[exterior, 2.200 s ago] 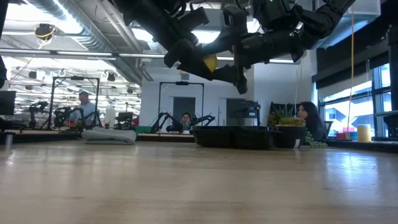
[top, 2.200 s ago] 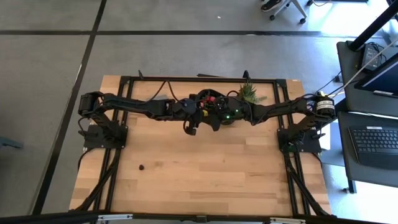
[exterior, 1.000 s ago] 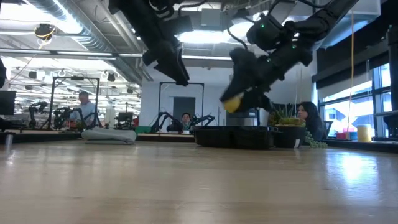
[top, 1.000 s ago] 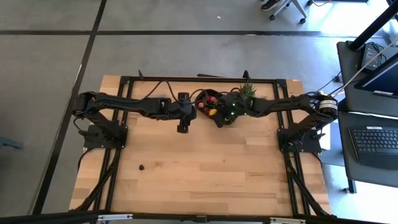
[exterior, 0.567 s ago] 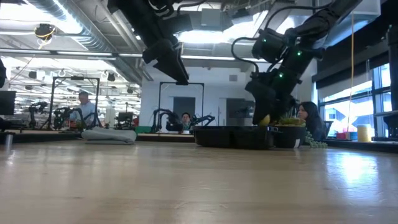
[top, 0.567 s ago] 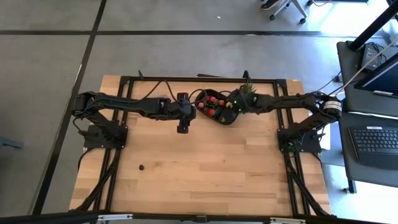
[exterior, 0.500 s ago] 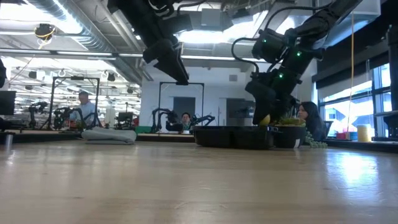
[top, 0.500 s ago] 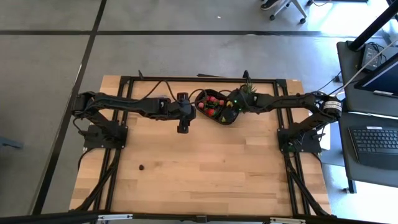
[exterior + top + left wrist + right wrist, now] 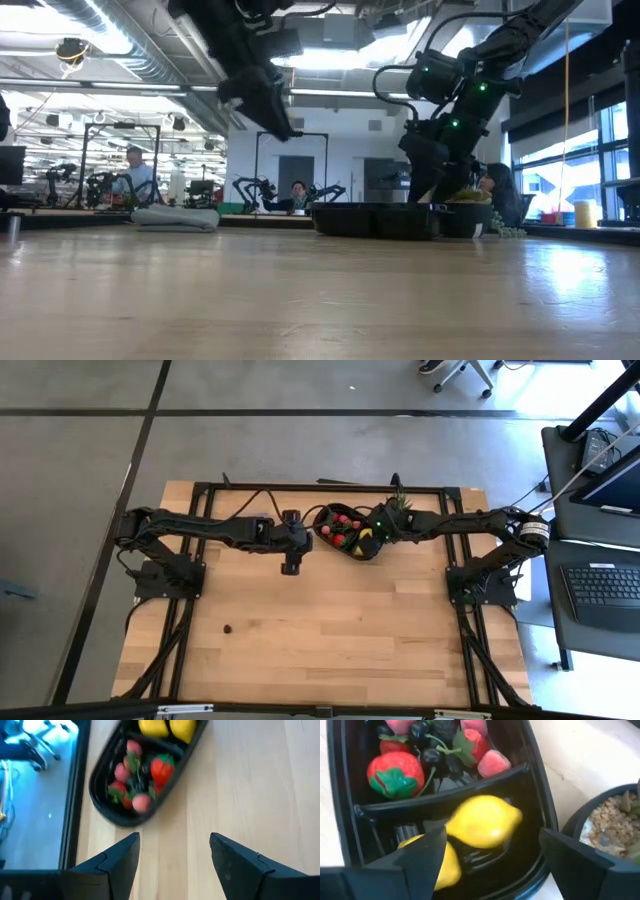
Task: Pick and placing Produce into tupperware
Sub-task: Put the blackberry into the black bin
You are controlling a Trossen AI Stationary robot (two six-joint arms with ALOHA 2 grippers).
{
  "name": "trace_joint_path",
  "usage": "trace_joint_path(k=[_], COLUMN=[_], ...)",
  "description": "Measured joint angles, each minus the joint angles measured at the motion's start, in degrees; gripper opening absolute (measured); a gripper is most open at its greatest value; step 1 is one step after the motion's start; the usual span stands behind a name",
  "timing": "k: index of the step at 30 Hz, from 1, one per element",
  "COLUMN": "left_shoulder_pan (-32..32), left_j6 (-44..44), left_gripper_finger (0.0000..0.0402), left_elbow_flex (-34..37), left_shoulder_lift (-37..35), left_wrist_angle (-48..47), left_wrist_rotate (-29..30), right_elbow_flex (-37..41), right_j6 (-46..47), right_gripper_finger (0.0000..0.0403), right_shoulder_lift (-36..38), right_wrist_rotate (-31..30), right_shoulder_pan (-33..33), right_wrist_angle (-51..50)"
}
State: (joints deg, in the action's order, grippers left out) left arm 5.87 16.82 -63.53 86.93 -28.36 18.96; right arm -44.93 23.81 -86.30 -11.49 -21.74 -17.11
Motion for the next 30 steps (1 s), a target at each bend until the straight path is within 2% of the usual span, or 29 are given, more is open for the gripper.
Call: trace_joint_path(k=[3, 7, 12, 16, 23, 27, 30], left_shoulder_pan=[0.00, -0.07, -1.48, -3.48, -5.39, -8.94, -13.20], left_j6=[-2.63, -7.44, -13.02, -20.13, -32.39, -32.97, -33.21], left_gripper_finger=[0.0234, 0.0234, 0.0234, 0.0234, 0.0234, 0.0234, 0.0234], left_elbow_flex=[-0.02, -0.02, -0.04, -0.04, -0.04, -0.02, -0.02], left_shoulder_lift=[-3.23, -9.50, -17.67, -21.63, -22.15, -19.21, -16.20], left_wrist_angle=[-4.99, -13.22, -21.06, -25.47, -36.27, -41.61, -41.99], left_wrist_rotate=[-1.76, -8.12, -12.85, -14.66, -14.64, -15.64, -15.98], right_elbow_flex=[-0.51, -4.25, -9.85, -10.80, -10.84, -10.84, -10.84], right_j6=[-0.06, -1.43, -7.06, -9.29, -13.70, -13.69, -13.75], right_gripper_finger=[0.0323, 0.0324, 0.0325, 0.0325, 0.0326, 0.0326, 0.0326], right_shoulder_lift=[-0.02, -0.04, -0.04, -0.04, -0.28, -0.28, -0.28], right_wrist_rotate=[1.04, 3.14, 9.68, 13.96, 14.27, 14.16, 13.65], right_shoulder_pan=[0.00, 0.81, 3.47, 6.89, 12.98, 14.79, 15.29], right_wrist_angle=[0.72, 1.06, 2.22, 8.11, 14.96, 16.53, 16.55])
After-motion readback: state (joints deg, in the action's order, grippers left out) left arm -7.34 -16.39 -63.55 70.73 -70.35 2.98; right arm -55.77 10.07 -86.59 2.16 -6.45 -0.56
